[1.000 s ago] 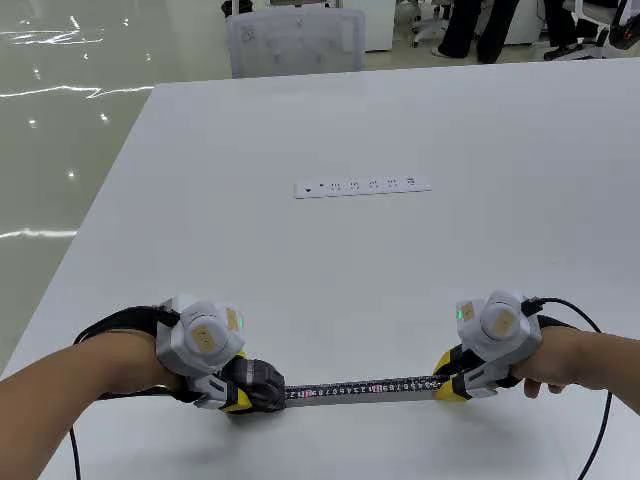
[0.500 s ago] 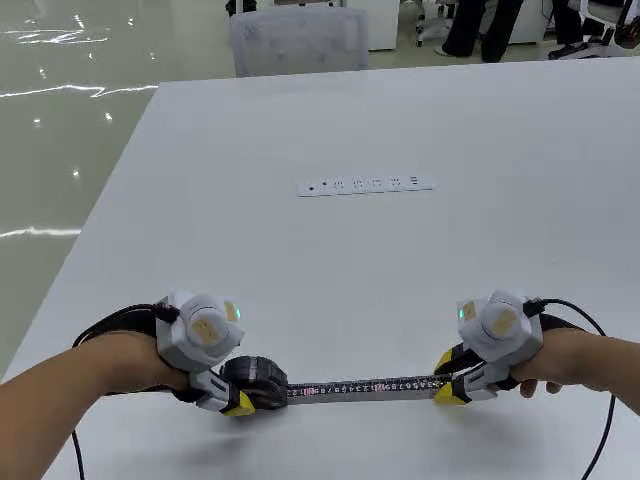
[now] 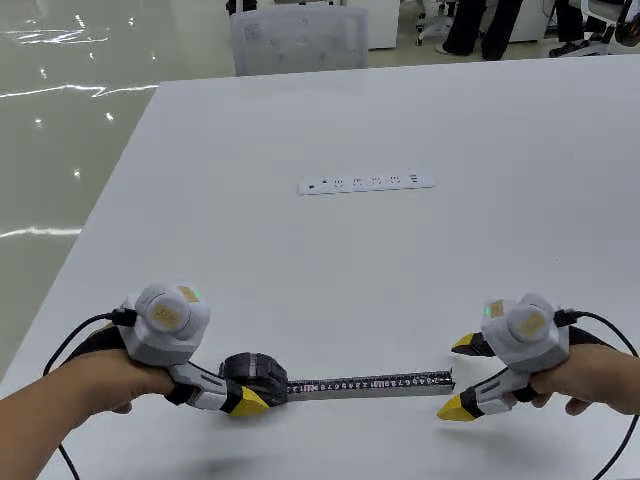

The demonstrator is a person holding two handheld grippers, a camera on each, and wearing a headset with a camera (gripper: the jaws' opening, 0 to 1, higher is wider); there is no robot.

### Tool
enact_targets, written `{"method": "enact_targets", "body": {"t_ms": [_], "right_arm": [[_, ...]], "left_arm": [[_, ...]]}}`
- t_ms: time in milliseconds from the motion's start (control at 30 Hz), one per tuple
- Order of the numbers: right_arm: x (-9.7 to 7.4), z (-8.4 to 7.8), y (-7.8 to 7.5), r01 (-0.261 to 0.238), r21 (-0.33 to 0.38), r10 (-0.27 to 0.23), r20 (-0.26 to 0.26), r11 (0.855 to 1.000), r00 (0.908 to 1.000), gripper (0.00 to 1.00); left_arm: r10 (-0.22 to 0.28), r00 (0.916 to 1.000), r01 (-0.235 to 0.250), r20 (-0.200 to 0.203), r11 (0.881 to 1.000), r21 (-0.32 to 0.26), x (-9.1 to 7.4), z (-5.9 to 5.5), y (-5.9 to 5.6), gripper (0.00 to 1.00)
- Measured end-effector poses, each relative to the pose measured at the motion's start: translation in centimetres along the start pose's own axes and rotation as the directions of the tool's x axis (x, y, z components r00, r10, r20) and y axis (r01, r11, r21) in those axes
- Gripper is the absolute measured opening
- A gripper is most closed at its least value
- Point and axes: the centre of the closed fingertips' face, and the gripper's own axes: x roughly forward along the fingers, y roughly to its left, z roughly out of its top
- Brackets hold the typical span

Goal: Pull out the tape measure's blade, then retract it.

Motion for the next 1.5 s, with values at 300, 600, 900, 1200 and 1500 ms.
{"method": "enact_targets", "body": {"t_ms": [300,600,900,1200,1500], "right_arm": [[-1.9,-0.8,0.6,0.087,0.076,-0.093,0.074,0.993,0.9929,0.79],[-4.8,-1.7,1.0,0.189,0.179,-0.218,0.161,0.966,0.9626,0.93],[-8.0,-2.7,2.2,0.250,0.200,-0.293,0.224,0.947,0.9295,0.94],[-8.6,-3.3,2.3,0.258,0.199,-0.299,0.215,0.945,0.9297,0.94],[-8.7,-3.1,2.4,0.259,0.197,-0.300,0.223,0.946,0.9274,0.94]], "left_arm": [[0.011,0.9827,0.015,0.185,0.991,-0.134,-1.4,0.3,-1.1,1.00],[0.123,0.9709,-0.063,0.206,0.959,-0.275,-2.7,-2.4,-0.7,1.00],[0.195,0.9451,-0.100,0.262,0.937,-0.335,-5.1,-3.1,-1.2,1.00],[0.211,0.9342,-0.118,0.288,0.943,-0.310,-5.7,-3.2,-2.1,1.00],[0.219,0.9315,-0.124,0.291,0.942,-0.312,-5.5,-2.6,-2.2,1.00]]}}
